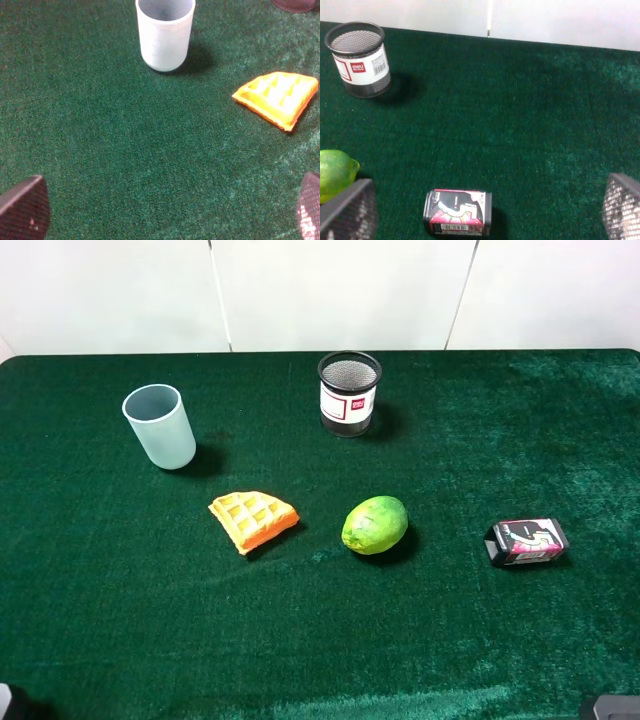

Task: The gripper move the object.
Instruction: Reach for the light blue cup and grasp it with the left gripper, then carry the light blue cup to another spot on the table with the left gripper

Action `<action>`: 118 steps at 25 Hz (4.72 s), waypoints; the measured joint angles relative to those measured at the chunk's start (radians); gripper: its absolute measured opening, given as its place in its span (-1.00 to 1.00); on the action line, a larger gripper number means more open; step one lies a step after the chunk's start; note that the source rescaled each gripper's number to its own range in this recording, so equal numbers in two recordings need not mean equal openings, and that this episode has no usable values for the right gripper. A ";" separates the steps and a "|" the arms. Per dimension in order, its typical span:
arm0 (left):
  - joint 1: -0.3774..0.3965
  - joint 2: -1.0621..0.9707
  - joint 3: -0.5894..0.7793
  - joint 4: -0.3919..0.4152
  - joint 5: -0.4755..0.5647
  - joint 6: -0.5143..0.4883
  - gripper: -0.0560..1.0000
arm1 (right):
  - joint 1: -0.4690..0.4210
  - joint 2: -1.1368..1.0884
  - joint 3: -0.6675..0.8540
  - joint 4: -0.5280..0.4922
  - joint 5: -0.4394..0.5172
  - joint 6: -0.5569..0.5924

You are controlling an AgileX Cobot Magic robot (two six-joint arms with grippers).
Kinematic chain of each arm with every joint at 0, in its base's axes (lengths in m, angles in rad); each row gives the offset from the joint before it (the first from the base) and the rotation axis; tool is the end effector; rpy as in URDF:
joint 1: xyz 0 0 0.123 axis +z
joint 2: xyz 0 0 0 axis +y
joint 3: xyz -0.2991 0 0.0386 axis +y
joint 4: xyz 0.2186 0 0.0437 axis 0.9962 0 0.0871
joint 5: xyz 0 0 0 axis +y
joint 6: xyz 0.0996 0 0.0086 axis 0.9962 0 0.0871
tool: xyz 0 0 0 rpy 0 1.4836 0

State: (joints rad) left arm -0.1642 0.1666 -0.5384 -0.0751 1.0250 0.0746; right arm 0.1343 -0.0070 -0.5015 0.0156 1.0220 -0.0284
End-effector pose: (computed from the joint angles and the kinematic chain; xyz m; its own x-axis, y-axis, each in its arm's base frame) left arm -0.0174 -0.0036 0.2773 -0.5200 0.1221 -0.8454 0.2352 0.9719 -0.0043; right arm -0.0386 -0.0039 0.2627 -0.4067 -0.0754 -0.9104 -0.1542 0.9880 -0.0129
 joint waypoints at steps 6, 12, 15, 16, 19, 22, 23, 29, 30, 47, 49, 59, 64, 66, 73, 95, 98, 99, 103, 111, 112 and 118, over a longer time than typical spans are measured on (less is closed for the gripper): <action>0.000 0.214 -0.009 -0.001 -0.114 0.088 1.00 | 0.000 0.000 0.000 0.000 0.000 0.000; 0.000 0.461 -0.026 -0.001 -0.236 0.232 1.00 | 0.000 0.000 0.000 0.000 0.000 0.000; 0.000 0.585 -0.069 -0.001 -0.271 0.285 1.00 | 0.000 0.000 0.000 0.000 0.000 0.000; 0.000 0.628 -0.094 -0.001 -0.280 0.304 1.00 | 0.000 0.000 0.000 0.000 0.000 0.000; 0.000 0.748 -0.159 -0.001 -0.294 0.339 1.00 | 0.000 0.000 0.000 0.000 0.000 0.000; 0.000 0.861 -0.223 -0.001 -0.298 0.378 1.00 | 0.000 0.000 0.000 0.000 0.000 0.000; -0.001 0.899 -0.244 -0.001 -0.298 0.390 1.00 | 0.000 0.000 0.000 0.000 0.000 0.000; -0.029 1.091 -0.351 -0.001 -0.304 0.456 1.00 | 0.000 0.000 0.000 0.001 0.000 0.000; -0.038 1.122 -0.368 -0.001 -0.306 0.466 1.00 | 0.000 0.000 0.000 0.001 0.000 0.000; -0.196 1.493 -0.528 -0.002 -0.351 0.531 0.99 | 0.000 0.000 0.000 0.000 0.000 0.000; -0.199 1.519 -0.530 -0.002 -0.352 0.531 0.99 | 0.000 0.000 0.000 0.000 0.000 0.000; -0.199 1.614 -0.531 -0.001 -0.391 0.531 0.94 | 0.000 0.000 0.000 0.000 0.000 0.000; -0.199 1.644 -0.531 0.016 -0.417 0.531 0.89 | 0.000 0.000 0.000 0.000 0.000 0.000; -0.199 1.657 -0.531 0.024 -0.424 0.531 0.83 | 0.000 0.000 0.000 0.000 0.000 0.000; -0.199 1.670 -0.531 0.028 -0.444 0.531 0.49 | 0.000 0.000 0.000 0.000 0.000 0.000; -0.199 1.670 -0.531 0.031 -0.456 0.531 -0.84 | 0.000 0.000 0.000 0.000 0.000 0.000; -0.199 1.670 -0.531 0.035 -0.457 0.531 -0.88 | 0.000 0.000 0.000 0.000 0.000 0.000; -0.199 1.670 -0.531 0.035 -0.457 0.531 -0.88 | 0.000 0.000 0.000 0.000 0.000 0.000; -0.199 1.670 -0.533 0.043 -0.456 0.531 -0.89 | 0.000 0.000 0.000 0.000 0.000 0.000; -0.199 1.670 -0.590 0.075 -0.360 0.531 -0.89 | 0.000 0.000 0.000 0.000 0.000 0.000; -0.199 1.670 -0.602 0.075 -0.344 0.531 -0.89 | 0.000 0.000 0.000 0.000 0.000 0.000; -0.213 1.670 -0.718 0.075 -0.194 0.531 -0.89 | 0.000 0.000 0.000 0.000 0.000 0.000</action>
State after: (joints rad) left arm -0.3770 1.8368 -1.2566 0.0000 0.8312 0.6057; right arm 0.1343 -0.0070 -0.5015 0.0156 1.0220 -0.0284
